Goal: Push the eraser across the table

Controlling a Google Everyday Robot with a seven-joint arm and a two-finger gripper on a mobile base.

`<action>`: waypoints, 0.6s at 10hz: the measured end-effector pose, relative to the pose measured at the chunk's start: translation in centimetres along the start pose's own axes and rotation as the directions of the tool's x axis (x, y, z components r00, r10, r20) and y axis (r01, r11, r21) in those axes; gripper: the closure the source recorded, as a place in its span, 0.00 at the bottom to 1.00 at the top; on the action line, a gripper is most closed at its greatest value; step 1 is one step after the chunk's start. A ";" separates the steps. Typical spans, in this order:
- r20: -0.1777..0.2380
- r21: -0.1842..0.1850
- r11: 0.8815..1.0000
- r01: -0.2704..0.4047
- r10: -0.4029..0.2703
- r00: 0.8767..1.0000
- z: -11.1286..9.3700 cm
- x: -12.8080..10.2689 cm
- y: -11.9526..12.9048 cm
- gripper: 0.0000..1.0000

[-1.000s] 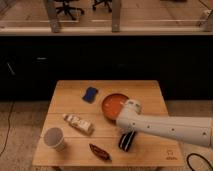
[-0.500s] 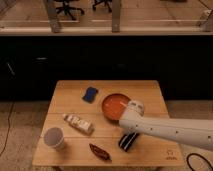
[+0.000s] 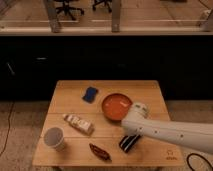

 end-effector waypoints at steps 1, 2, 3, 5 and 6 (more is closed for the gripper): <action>0.002 -0.001 1.000 -0.005 0.005 1.000 0.0 0.0 0.2 0.98; 0.003 -0.002 1.000 -0.009 0.009 1.000 0.1 0.1 0.4 0.98; 0.004 -0.004 1.000 -0.014 0.014 1.000 0.1 0.2 0.7 0.98; 0.006 -0.007 1.000 -0.024 0.024 1.000 0.2 0.3 1.2 0.98; 0.006 -0.008 1.000 -0.028 0.028 1.000 0.2 0.4 1.4 0.98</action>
